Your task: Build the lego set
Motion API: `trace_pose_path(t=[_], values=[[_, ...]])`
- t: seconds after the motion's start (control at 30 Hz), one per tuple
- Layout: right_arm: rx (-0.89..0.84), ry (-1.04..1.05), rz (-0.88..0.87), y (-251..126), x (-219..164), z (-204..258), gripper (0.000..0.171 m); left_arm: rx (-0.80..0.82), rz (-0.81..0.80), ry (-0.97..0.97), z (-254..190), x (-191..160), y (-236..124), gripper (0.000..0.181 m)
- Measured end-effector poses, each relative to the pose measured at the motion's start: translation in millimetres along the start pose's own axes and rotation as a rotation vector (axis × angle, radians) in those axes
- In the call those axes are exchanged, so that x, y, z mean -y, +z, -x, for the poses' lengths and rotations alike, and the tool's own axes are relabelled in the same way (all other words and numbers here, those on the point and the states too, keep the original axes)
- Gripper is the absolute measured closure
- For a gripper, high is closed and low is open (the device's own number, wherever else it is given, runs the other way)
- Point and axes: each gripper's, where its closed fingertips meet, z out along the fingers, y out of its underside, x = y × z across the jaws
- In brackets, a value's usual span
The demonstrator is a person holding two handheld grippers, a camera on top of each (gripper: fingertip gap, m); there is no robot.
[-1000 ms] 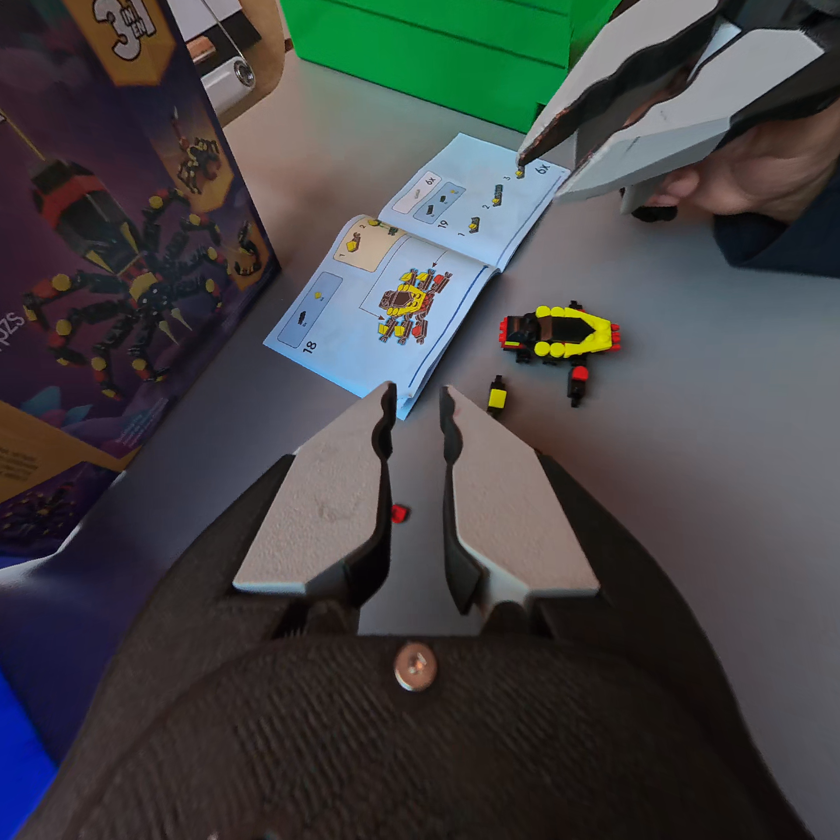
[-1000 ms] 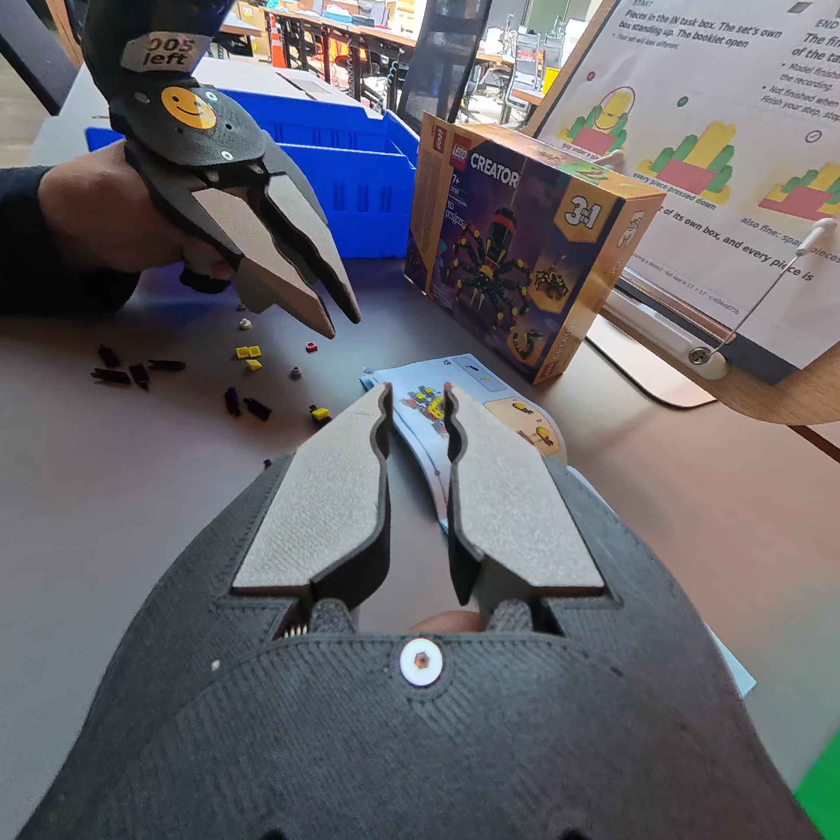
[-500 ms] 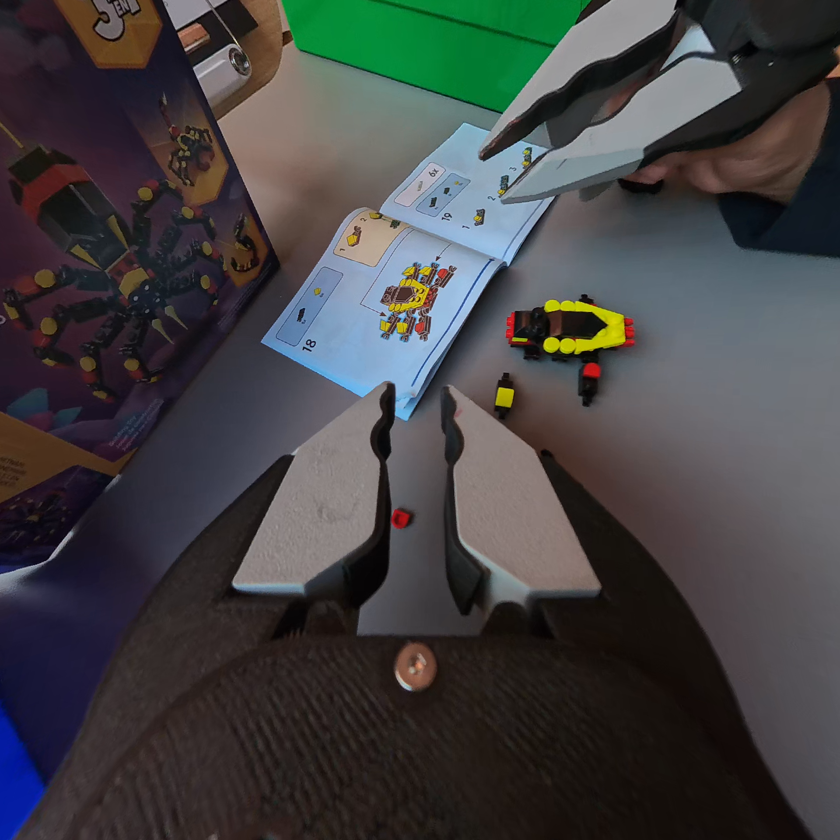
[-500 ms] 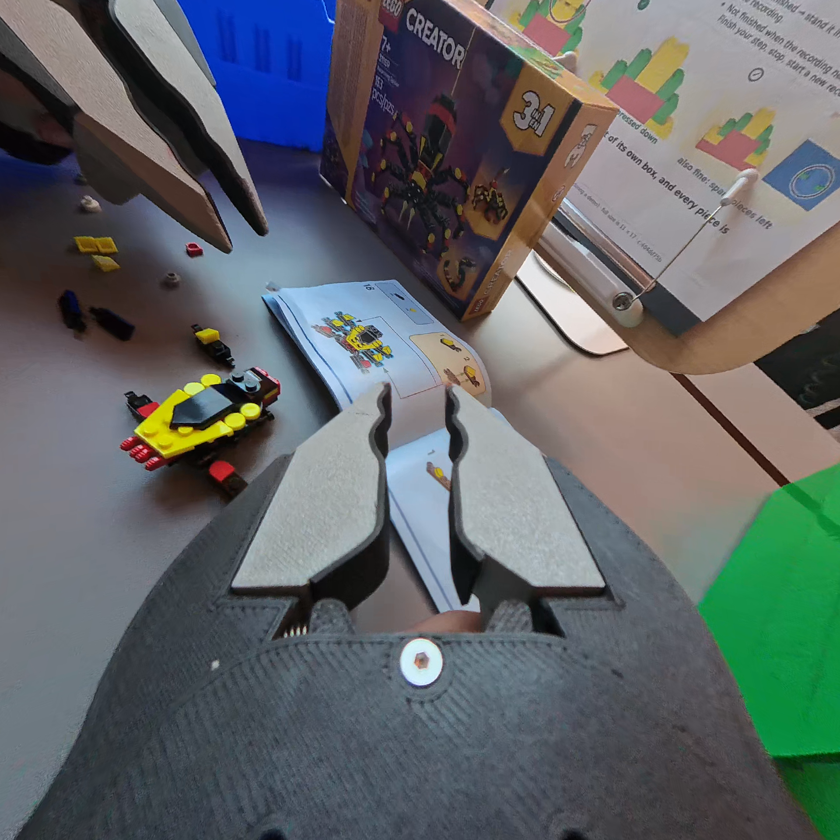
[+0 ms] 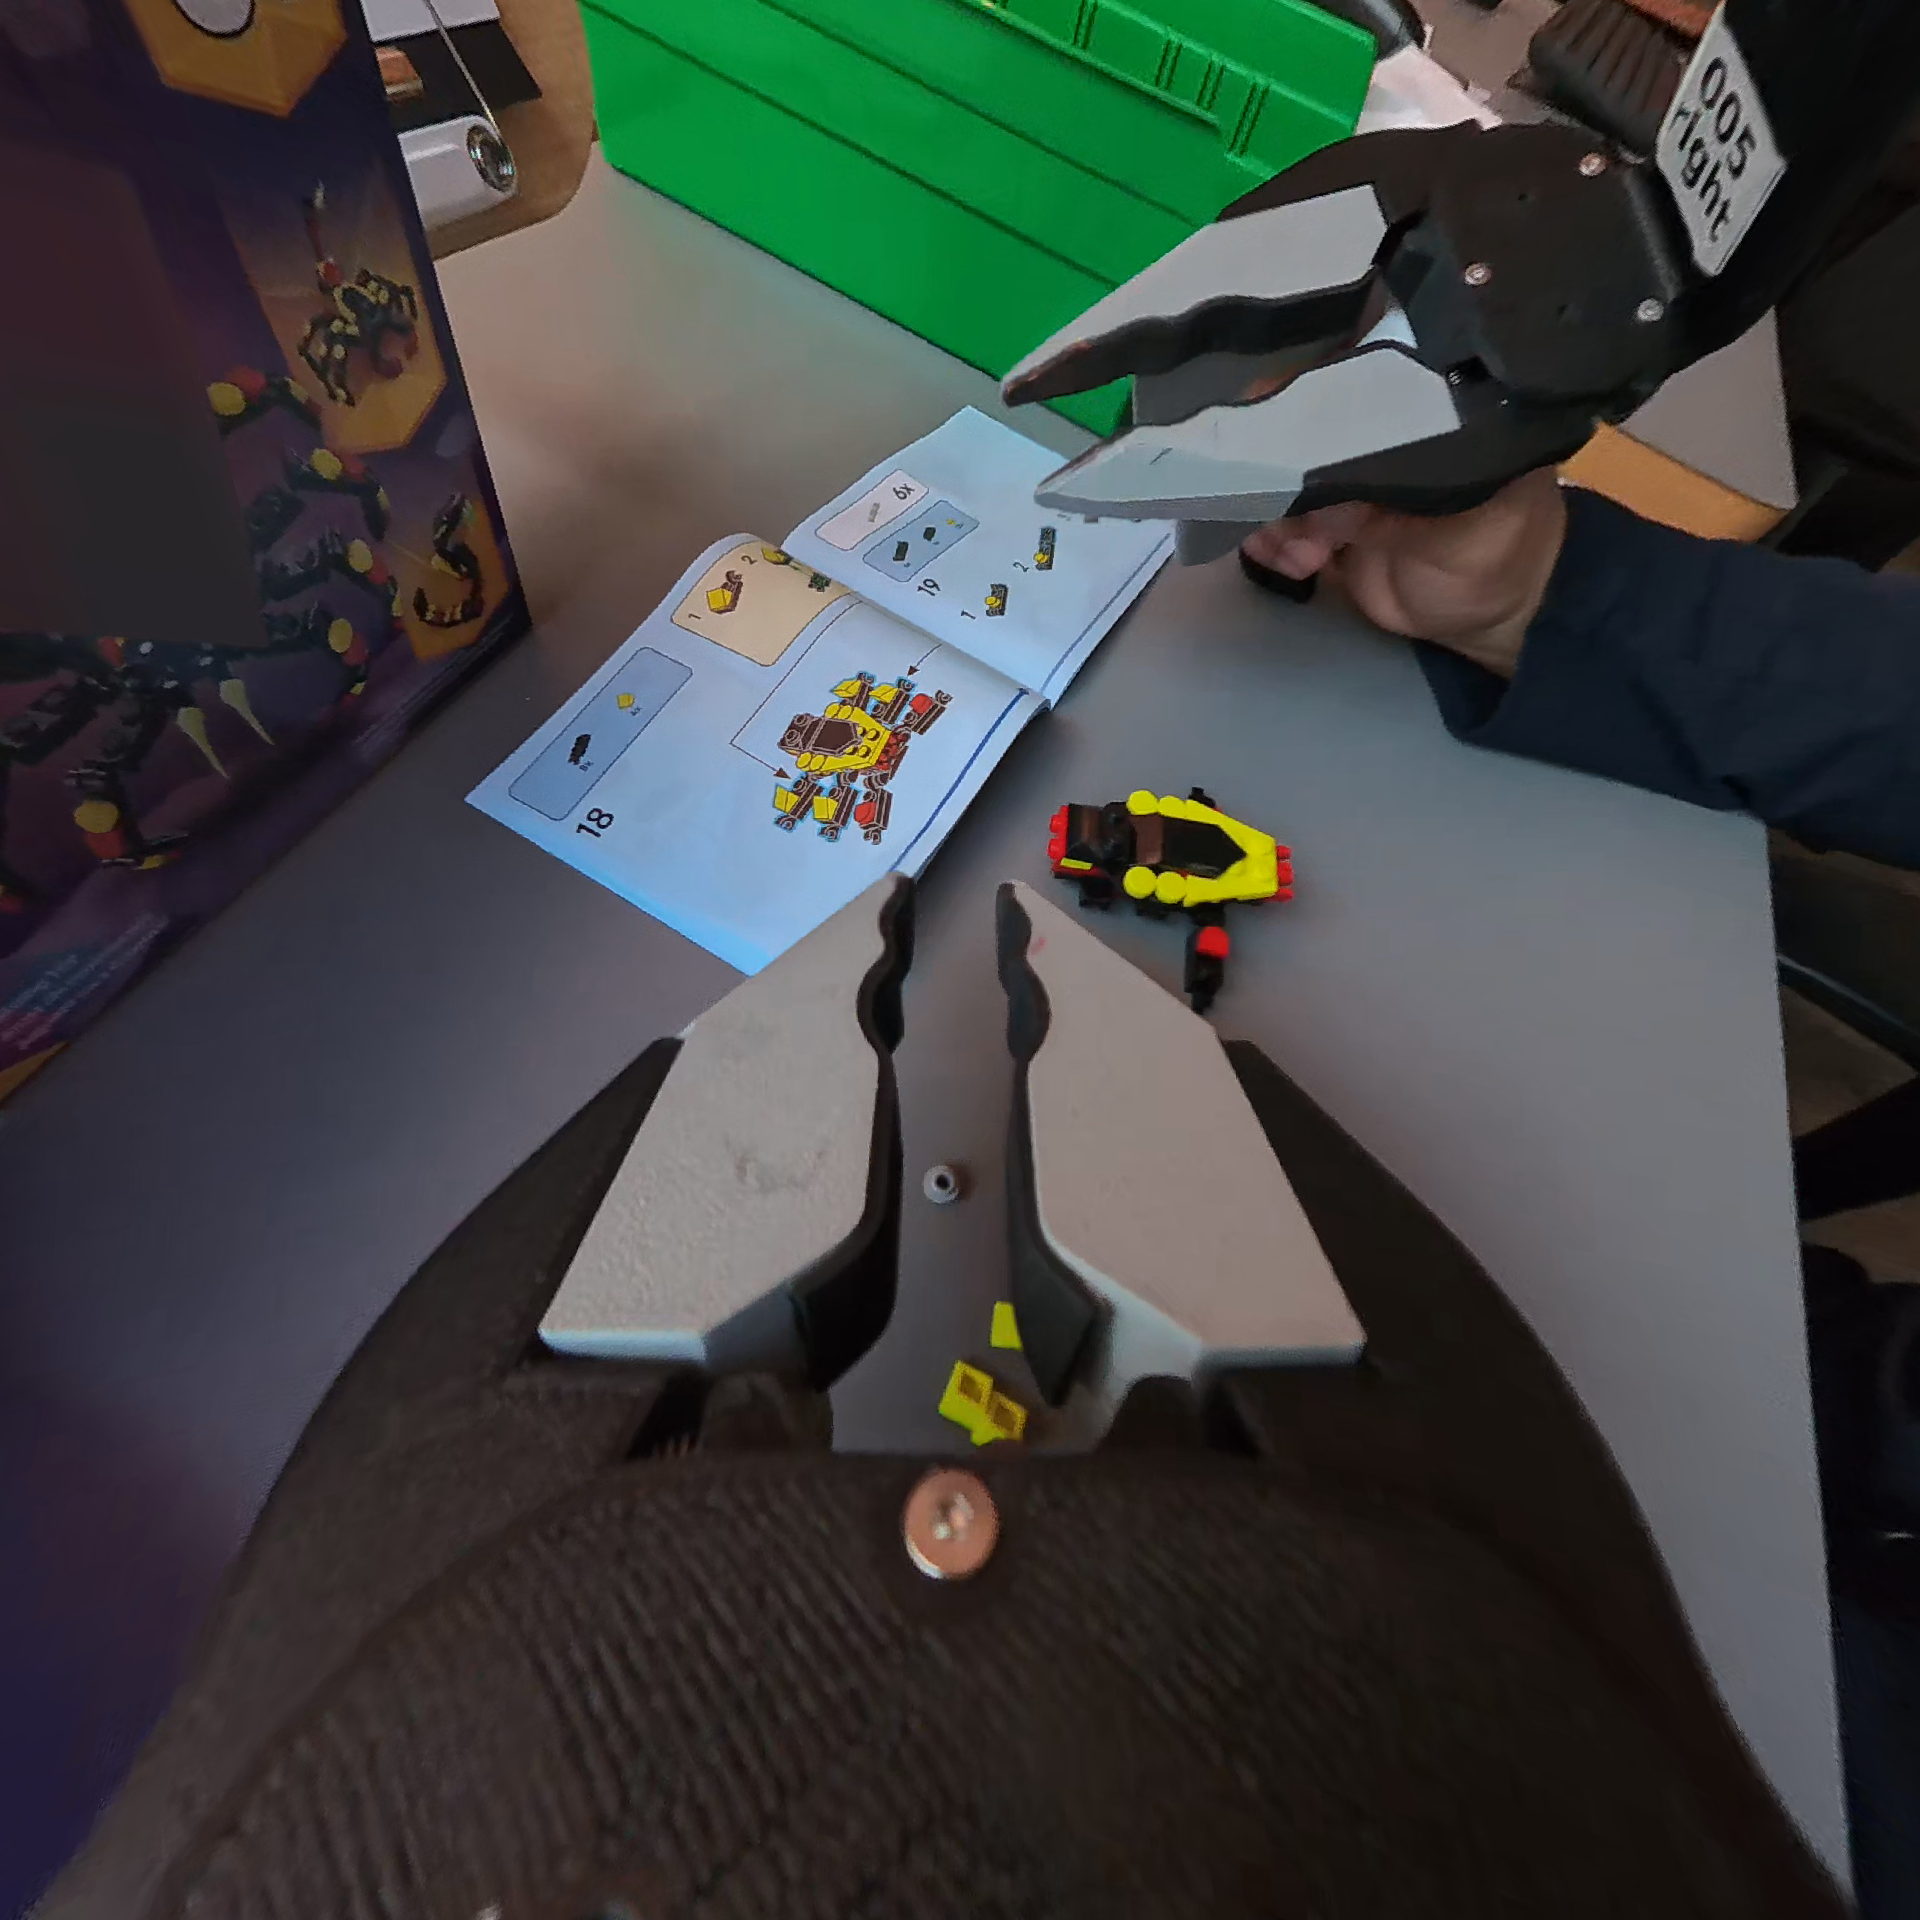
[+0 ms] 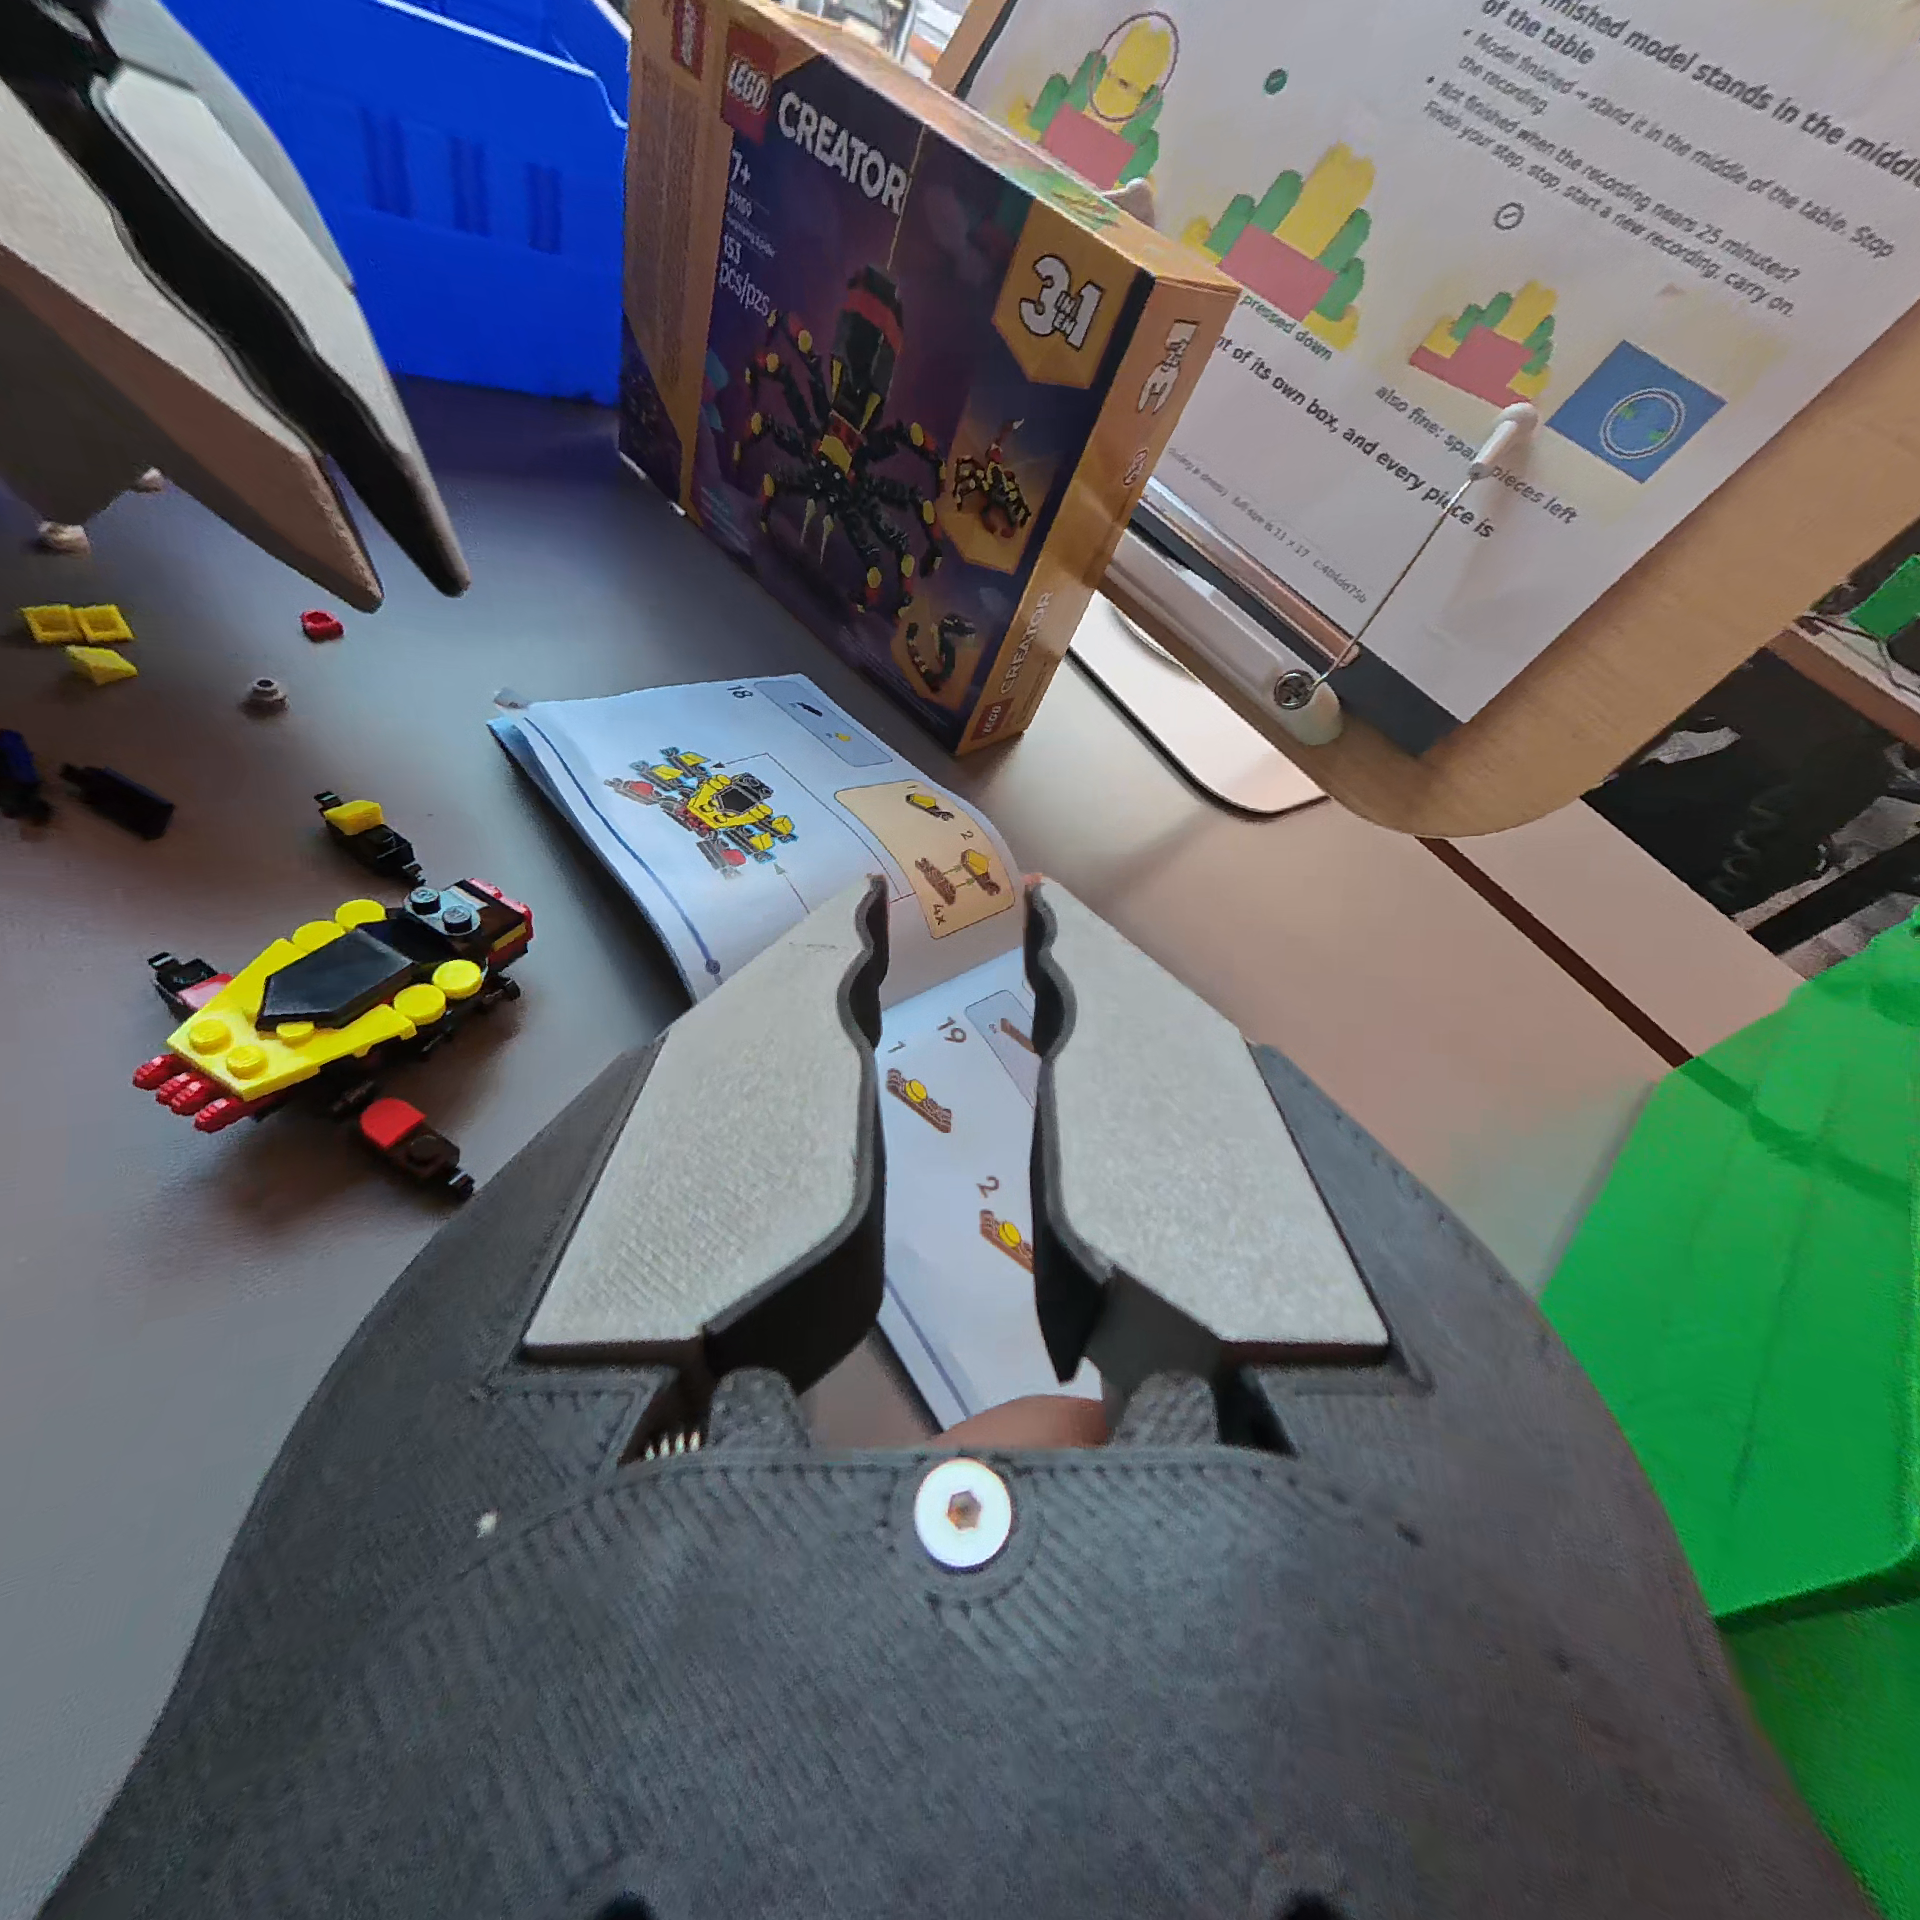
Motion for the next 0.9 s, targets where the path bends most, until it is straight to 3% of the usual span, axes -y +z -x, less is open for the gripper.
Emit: trace_pose_path(t=[0.03,0.33,0.37,0.43,0.47,0.6,0.73,0.9], values=[[-0.003,0.013,-0.009,0,1,-2,0.148,-0.007,-0.004,-0.015,-1,1,1,0.168],[-0.014,0.004,-0.022,12,5,-7,0.146,0.091,-0.016,-0.024,15,5,3,0.142],[-0.008,-0.001,-0.023,12,6,-6,0.146,0.086,-0.007,-0.028,15,4,2,0.131],[0.005,-0.006,-0.033,11,7,-5,0.146,0.021,0.034,-0.080,9,1,1,0.090],[0.007,-0.005,-0.041,11,8,-5,0.146,-0.013,0.056,-0.100,6,1,-1,0.087],[0.028,0.013,-0.063,9,10,-5,0.137,0.016,0.083,0.000,16,20,-12,0.091],[0.035,0.024,-0.083,7,12,-6,0.119,-0.003,0.173,0.136,16,24,-15,0.119],[0.032,0.059,-0.111,5,14,-10,0.117,-0.147,0.155,0.105,-4,12,-17,0.145]])
